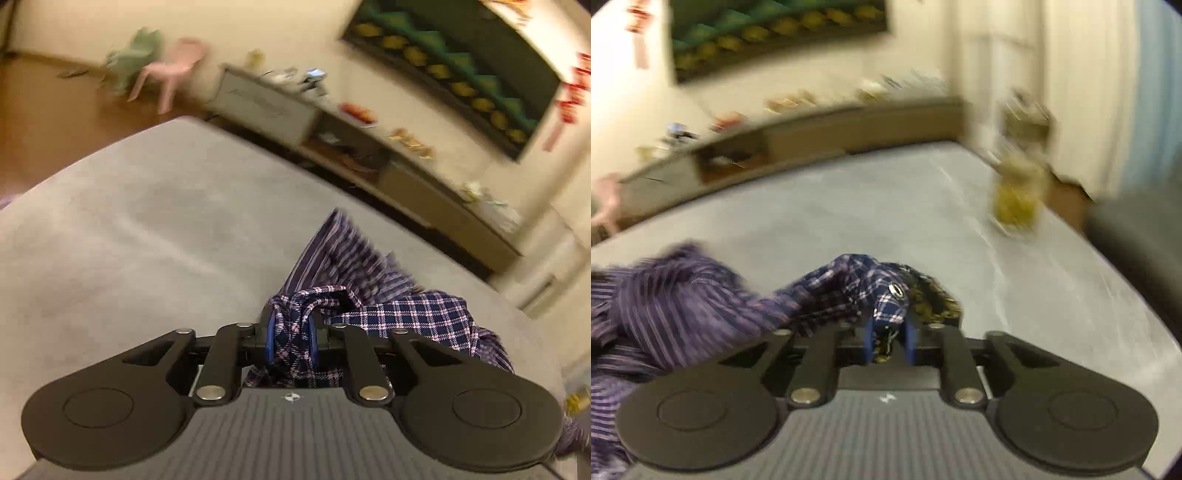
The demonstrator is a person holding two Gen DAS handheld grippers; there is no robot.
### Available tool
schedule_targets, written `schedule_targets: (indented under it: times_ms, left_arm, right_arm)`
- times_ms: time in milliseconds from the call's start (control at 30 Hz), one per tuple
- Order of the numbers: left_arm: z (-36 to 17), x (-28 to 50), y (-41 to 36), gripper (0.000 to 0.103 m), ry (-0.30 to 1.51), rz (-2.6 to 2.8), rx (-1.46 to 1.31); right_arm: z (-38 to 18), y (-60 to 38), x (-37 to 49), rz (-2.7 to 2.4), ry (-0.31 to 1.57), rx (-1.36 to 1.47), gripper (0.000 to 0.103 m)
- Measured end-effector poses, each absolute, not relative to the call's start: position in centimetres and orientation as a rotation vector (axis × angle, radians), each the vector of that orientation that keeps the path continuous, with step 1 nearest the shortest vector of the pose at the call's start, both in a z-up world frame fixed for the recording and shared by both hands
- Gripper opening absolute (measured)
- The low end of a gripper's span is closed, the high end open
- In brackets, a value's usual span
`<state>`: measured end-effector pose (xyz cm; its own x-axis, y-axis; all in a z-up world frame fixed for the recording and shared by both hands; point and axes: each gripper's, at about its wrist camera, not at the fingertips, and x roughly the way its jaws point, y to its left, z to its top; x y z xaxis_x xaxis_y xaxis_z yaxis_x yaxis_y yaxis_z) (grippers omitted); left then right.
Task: Fold clothes
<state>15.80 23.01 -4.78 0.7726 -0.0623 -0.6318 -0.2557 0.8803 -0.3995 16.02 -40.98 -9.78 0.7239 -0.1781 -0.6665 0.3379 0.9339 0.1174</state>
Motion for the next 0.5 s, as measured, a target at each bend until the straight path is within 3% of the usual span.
schedule_targets:
  times_ms: [33, 100, 133, 200, 267, 333, 400, 500]
  left_arm:
    - [-5.0, 15.2, 23.3, 0.022, 0.688, 0.092, -0.509]
    - [-4.8, 13.6, 23.1, 0.043, 0.670, 0.065, -0.506]
    - [-4.5, 12.8, 22.9, 0.049, 0.659, 0.054, -0.494]
    - [-3.8, 11.5, 21.5, 0.075, 0.632, 0.026, -0.450]
    - [-3.2, 10.9, 19.3, 0.086, 0.617, -0.020, -0.391]
    - [-2.5, 10.6, 16.9, 0.090, 0.606, -0.087, -0.322]
    - [-2.3, 10.2, 14.3, 0.102, 0.606, -0.155, -0.242]
    - [-3.5, 10.8, 10.3, 0.102, 0.603, -0.113, -0.032]
  right_arm:
    - [-9.6, -40.4, 15.9, -0.286, 0.684, 0.221, 0.035]
    - [-9.0, -37.7, 16.8, -0.217, 0.662, 0.151, 0.051]
    - [-8.7, -36.3, 17.4, -0.180, 0.653, 0.116, 0.053]
    - [-8.1, -33.6, 18.4, -0.106, 0.633, 0.044, 0.056]
    - [-7.5, -30.8, 19.4, -0.032, 0.612, -0.027, 0.058]
    - [-6.8, -28.0, 20.5, 0.042, 0.591, -0.098, 0.063]
    - [-6.2, -25.2, 21.5, 0.116, 0.568, -0.169, 0.069]
    - [-5.3, -21.1, 23.1, 0.227, 0.531, -0.275, 0.075]
